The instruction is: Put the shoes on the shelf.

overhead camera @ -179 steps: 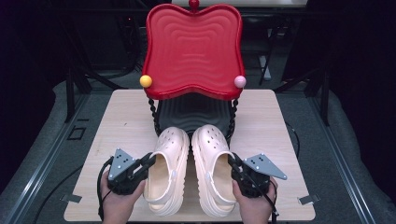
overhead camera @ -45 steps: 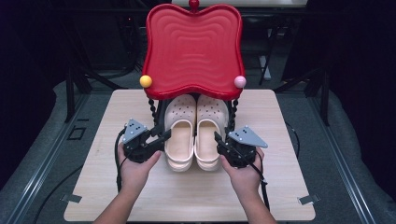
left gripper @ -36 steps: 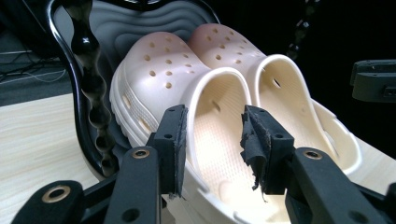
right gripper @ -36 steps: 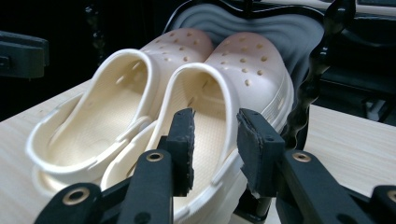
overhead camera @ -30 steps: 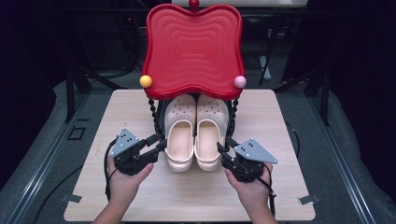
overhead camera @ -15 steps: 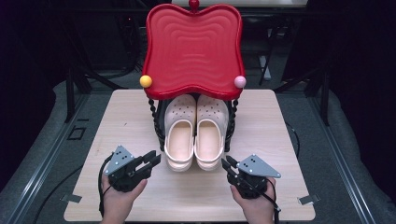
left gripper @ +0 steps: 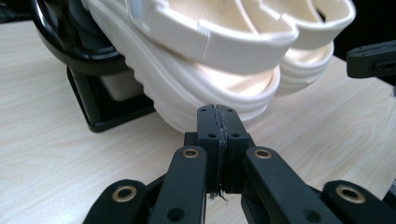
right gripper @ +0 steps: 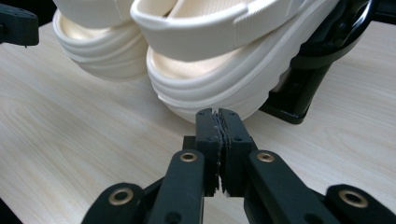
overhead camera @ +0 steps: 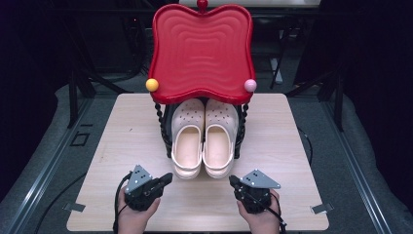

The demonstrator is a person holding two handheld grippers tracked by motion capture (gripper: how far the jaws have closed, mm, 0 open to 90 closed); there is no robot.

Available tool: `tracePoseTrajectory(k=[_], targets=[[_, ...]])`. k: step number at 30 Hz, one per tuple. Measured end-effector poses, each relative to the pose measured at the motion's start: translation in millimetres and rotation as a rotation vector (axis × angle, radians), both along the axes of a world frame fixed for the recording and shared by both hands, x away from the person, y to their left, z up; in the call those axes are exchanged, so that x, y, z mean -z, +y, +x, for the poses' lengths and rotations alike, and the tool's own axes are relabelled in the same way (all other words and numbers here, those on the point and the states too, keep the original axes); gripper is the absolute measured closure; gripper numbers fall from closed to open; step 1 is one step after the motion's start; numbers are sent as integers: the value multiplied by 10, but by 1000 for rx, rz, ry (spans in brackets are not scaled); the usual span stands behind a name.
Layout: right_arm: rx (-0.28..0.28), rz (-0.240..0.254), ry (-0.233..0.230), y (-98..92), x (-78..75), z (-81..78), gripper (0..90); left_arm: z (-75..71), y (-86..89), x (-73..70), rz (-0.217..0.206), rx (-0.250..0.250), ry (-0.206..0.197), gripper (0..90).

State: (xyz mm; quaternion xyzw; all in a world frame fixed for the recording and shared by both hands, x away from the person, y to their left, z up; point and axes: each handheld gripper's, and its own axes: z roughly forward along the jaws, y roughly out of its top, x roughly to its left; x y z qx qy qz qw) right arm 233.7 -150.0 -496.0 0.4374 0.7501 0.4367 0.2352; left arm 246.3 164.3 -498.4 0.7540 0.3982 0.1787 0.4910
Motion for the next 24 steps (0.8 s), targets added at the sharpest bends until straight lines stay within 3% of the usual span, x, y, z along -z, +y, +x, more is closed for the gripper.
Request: tracePoseTrajectory(k=[7, 8, 10, 11, 14, 15, 22, 24], targets=[[-11, -14, 39, 35, 87, 16, 889, 18, -32, 91, 13, 11, 25, 900], [-10, -9, 22, 45, 104, 25, 889, 22, -45, 111, 12, 16, 26, 900], [-13, -15, 38, 51, 105, 23, 890, 30, -68, 137, 18, 18, 26, 900], [-6, -9, 18, 62, 123, 34, 891, 32, -79, 146, 24, 21, 31, 900], [-15, -23, 44, 60, 126, 40, 891, 41, -112, 172, 29, 30, 38, 900], [-11, -10, 26, 74, 145, 50, 892, 44, -121, 177, 32, 29, 39, 900], [-12, -27, 50, 88, 158, 61, 891, 73, -171, 215, 43, 42, 51, 900], [-7, -15, 30, 100, 178, 81, 891, 84, -183, 227, 40, 44, 54, 900]])
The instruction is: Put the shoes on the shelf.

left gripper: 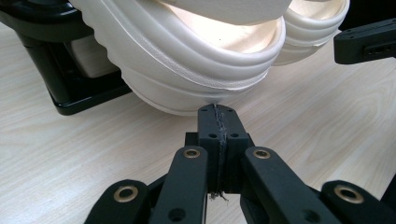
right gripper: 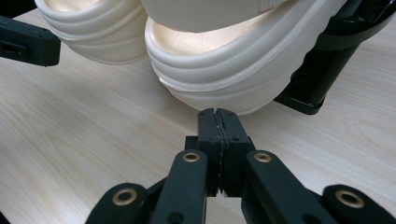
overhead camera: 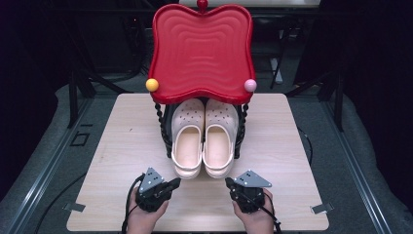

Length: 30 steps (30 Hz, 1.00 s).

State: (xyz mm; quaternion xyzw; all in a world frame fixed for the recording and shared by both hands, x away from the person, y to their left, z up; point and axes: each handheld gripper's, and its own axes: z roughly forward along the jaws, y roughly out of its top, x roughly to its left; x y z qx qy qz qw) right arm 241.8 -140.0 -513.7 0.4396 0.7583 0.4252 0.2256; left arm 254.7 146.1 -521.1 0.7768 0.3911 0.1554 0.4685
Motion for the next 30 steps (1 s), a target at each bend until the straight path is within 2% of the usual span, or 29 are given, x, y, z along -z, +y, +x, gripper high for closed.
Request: tracePoseTrajectory(k=[2, 6, 8, 11, 12, 13, 14, 16, 18, 19, 20, 21, 24, 26, 27, 30], targets=[[-3, -6, 15, -2, -4, 1, 891, 2, -15, 10, 2, 1, 2, 900], [4, -3, 1, 16, 16, 19, 893, 5, -18, 8, 6, 0, 9, 900], [1, -15, 19, 15, 3, 21, 895, 8, -22, 5, 1, 1, 7, 900], [7, 4, -4, 33, 16, 38, 898, 11, -33, -4, -11, 3, 2, 900], [8, -9, 2, 27, -1, 30, 898, 12, -39, -14, -2, 0, 3, 900], [12, -5, -12, 27, -2, 34, 899, 22, -48, -13, -6, 3, 0, 900], [10, -14, 3, 15, -24, 30, 899, 27, -53, -17, -4, 3, 5, 900], [32, -10, -31, 6, -33, 49, 900, 42, -66, -18, -1, 4, 1, 900], [39, -30, -2, -21, -62, 59, 900, 61, -72, -25, -5, -2, -3, 900], [49, -16, -23, -21, -43, 84, 900, 70, -63, -37, -3, 0, 0, 900], [45, -32, -3, -40, -54, 88, 900, 77, -63, -41, -9, -8, -6, 900], [59, -18, -19, -34, -39, 103, 900, 92, -52, -56, -11, -14, -13, 900], [59, -36, -1, -68, -58, 141, 900, 134, -32, -74, -12, -23, -7, 900], [69, -31, -31, -71, -48, 172, 900, 157, -27, -66, -10, -29, -2, 900], [69, -46, -11, -88, -66, 167, 900, 170, -27, -61, -16, -31, -2, 900], [85, -39, -22, -134, -57, 210, 900, 194, -44, -64, -18, -34, -5, 900]])
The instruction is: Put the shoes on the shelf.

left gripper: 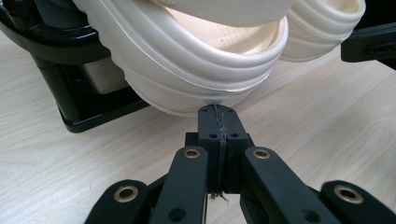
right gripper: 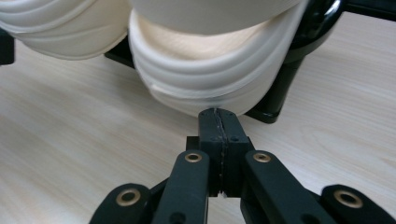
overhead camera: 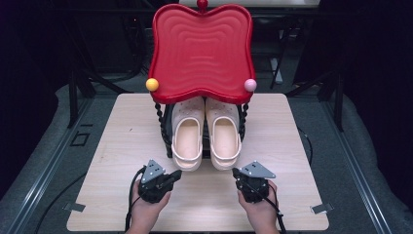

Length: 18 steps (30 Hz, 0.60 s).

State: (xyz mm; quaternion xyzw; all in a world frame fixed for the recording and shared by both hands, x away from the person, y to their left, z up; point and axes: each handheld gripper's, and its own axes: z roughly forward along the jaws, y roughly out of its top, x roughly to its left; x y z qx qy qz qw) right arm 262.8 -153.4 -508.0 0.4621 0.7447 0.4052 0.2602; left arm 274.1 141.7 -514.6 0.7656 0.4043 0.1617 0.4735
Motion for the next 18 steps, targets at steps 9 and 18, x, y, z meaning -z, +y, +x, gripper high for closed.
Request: tracePoseTrajectory(k=[9, 18], targets=[[19, 33, -48, -44, -99, 55, 899, 70, -66, -17, 10, 0, -3, 900], [-66, -2, 34, 91, -45, -113, 889, 78, -58, 2, 5, -3, 0, 900]])
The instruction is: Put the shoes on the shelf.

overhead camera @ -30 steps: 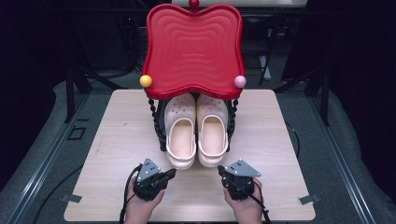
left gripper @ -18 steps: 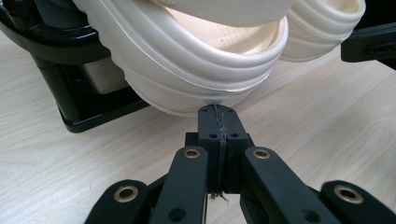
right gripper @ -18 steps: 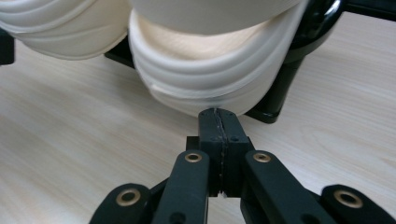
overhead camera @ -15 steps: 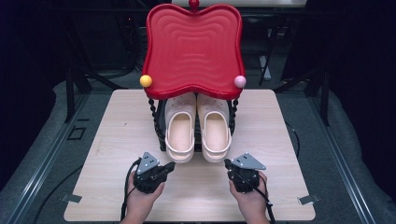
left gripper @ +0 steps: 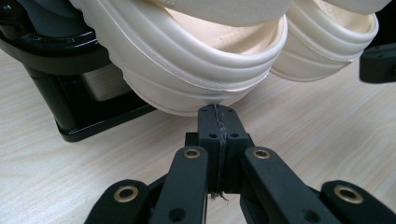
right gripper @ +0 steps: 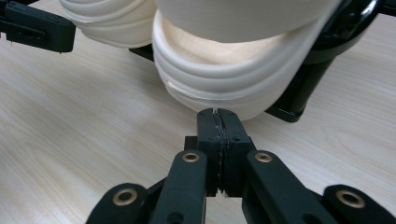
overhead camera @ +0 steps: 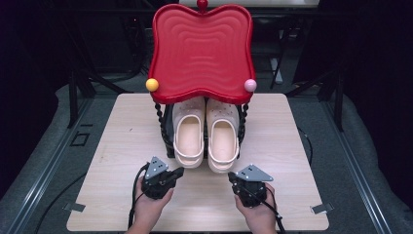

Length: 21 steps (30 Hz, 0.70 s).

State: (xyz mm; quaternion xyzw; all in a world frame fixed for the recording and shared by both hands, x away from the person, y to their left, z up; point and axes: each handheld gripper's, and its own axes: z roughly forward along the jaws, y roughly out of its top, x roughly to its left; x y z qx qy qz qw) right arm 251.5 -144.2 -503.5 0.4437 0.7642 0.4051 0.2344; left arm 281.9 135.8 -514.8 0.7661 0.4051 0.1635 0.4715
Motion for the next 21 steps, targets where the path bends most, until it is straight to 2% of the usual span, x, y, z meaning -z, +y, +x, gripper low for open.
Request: tracePoseTrajectory(k=[2, 3, 4, 5, 7, 8, 9, 12, 13, 15, 16, 18, 20, 21], targets=[[6, -13, -9, 28, 9, 17, 895, 1, 1, -1, -2, -1, 0, 900], [9, 4, -30, 39, 20, 41, 897, 4, 3, -5, -5, 0, 1, 900], [14, -17, -14, 31, -1, 53, 899, 4, 1, -7, -4, -2, 0, 900], [34, -16, -39, 35, 1, 69, 900, 5, 2, -8, -5, -3, 0, 900], [50, -31, -40, 14, -9, 94, 900, 11, 0, -10, -2, 0, 0, 900], [62, -19, -51, 1, 2, 120, 900, 13, -2, -10, -1, 0, -1, 900], [62, -34, -30, -23, -16, 128, 900, 14, -2, -12, -3, 0, -2, 900], [79, -20, -56, -32, -8, 175, 900, 26, 16, -32, -12, -16, -7, 900], [83, -33, -68, -21, -8, 181, 900, 34, 23, -37, -11, -19, -6, 900], [78, -68, -62, -5, -29, 185, 900, 57, 38, -44, -16, -26, -3, 900], [85, -67, -88, 16, -19, 209, 900, 70, 45, -50, -14, -27, -1, 900], [86, -71, -75, 23, -40, 244, 900, 96, 54, -56, -9, -36, -4, 900], [93, -63, -89, 39, -46, 297, 900, 140, 65, -59, -12, -47, -4, 900], [90, -70, -70, 38, -65, 303, 900, 159, 75, -67, -13, -47, 1, 900]])
